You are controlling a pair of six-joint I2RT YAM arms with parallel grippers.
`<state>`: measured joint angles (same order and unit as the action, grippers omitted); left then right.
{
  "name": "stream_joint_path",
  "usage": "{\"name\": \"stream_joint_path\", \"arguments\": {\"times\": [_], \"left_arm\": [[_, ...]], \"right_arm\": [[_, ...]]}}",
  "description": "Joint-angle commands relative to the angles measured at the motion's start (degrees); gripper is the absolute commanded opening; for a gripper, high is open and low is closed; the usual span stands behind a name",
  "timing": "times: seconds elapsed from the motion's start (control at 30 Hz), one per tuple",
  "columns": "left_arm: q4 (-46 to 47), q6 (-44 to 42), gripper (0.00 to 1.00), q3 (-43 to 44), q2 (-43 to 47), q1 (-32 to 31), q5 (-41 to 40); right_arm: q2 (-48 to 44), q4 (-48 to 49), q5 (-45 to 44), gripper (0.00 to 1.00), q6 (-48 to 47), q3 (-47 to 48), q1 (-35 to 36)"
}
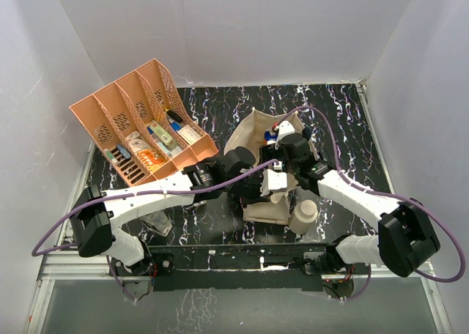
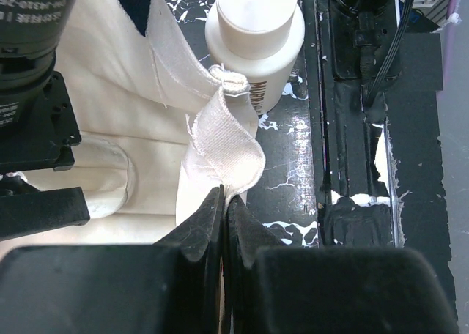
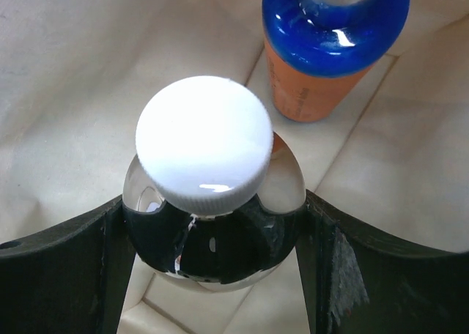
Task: Place the personal care products into the canvas bag
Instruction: Adjust the care product in the canvas bag.
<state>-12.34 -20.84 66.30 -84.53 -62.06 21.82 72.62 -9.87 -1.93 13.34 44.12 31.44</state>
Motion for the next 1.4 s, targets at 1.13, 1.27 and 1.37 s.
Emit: {"name": "stream_joint_path", "arguments": {"times": [1.13,1.27,1.37], "left_arm": [[-1.0,0.3,0.0,-0.4,0.0,0.1,-2.3],[-0.8,0.2,0.0,-0.5,-0.2,0.1,-2.1],[-1.0,0.3,0.0,-0.2,-0.1,0.1,-2.3]], "right_arm": [[6.2,51.9,-8.3,0.1,-15.6,-13.3,-0.2],[7.4,49.0,-8.4,0.2,-14.9,-13.0,-0.2],[8.4,48.2,-8.7,0.29,-14.0,-13.2,-0.2]]}}
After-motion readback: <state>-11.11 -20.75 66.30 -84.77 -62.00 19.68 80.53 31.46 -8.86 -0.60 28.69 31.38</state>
